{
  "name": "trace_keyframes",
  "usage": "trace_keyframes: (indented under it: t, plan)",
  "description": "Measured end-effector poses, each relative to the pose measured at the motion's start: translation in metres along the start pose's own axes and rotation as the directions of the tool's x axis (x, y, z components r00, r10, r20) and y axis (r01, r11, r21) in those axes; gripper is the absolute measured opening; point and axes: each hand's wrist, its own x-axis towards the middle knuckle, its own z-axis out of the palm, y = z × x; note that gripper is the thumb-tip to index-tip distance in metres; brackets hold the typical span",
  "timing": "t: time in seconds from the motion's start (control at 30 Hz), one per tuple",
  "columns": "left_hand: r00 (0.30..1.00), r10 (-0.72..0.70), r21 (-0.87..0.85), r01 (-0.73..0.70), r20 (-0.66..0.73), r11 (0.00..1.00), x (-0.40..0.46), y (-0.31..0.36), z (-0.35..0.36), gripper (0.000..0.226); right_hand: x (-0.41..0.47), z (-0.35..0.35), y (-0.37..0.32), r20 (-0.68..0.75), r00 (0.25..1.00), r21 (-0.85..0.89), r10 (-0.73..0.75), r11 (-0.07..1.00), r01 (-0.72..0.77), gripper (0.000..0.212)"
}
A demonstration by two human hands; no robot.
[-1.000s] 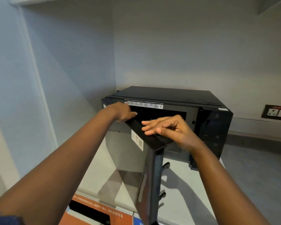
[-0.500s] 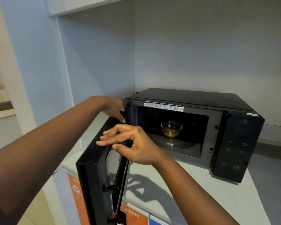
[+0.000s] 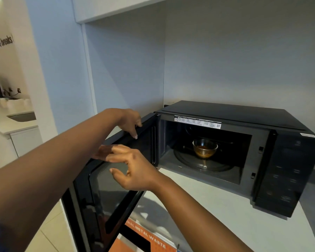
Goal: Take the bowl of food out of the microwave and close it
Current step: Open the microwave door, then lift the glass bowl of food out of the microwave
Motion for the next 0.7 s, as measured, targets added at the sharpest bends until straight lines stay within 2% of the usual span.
trace_keyframes:
  t: [0.1,0.23,0.33,0.43,0.53,0.63,0.7]
  plan:
    - [0.998,-0.034,0.009,0.034,-0.05,0.999,0.005,0.008,-0.002,0.054,-0.007,0.0,0.006,-0.037,0.998,0.045,0.057,0.997,-0.055,0.021]
    - [0.979,-0.074,0.06,0.087,-0.192,0.994,0.011,0.025,-0.003,0.044,-0.022,-0.008,0.024,-0.177,0.97,0.231,0.167,0.965,-0.124,0.037]
    - [0.932,-0.051,-0.056,0.033,-0.359,0.998,0.022,0.038,0.008,0.037,-0.039,-0.019,0.049,-0.319,0.871,0.372,0.375,0.894,-0.249,0.032]
    - [0.89,-0.043,-0.321,-0.119,-0.454,0.939,0.038,0.062,0.029,0.033,-0.071,-0.036,0.08,-0.427,0.736,0.408,0.526,0.838,-0.363,0.034]
    - [0.9,-0.134,-0.638,-0.184,-0.416,0.748,0.055,0.085,0.056,0.033,-0.099,-0.049,0.106,-0.491,0.622,0.401,0.61,0.792,-0.461,0.037]
    - [0.919,-0.226,-0.872,-0.197,-0.324,0.449,0.077,0.108,0.085,0.031,-0.124,-0.062,0.128,-0.559,0.517,0.385,0.648,0.755,-0.53,0.033]
    - [0.922,-0.291,-0.951,-0.185,-0.255,0.248,0.095,0.119,0.103,0.03,-0.135,-0.07,0.143,-0.604,0.429,0.406,0.671,0.723,-0.559,0.03]
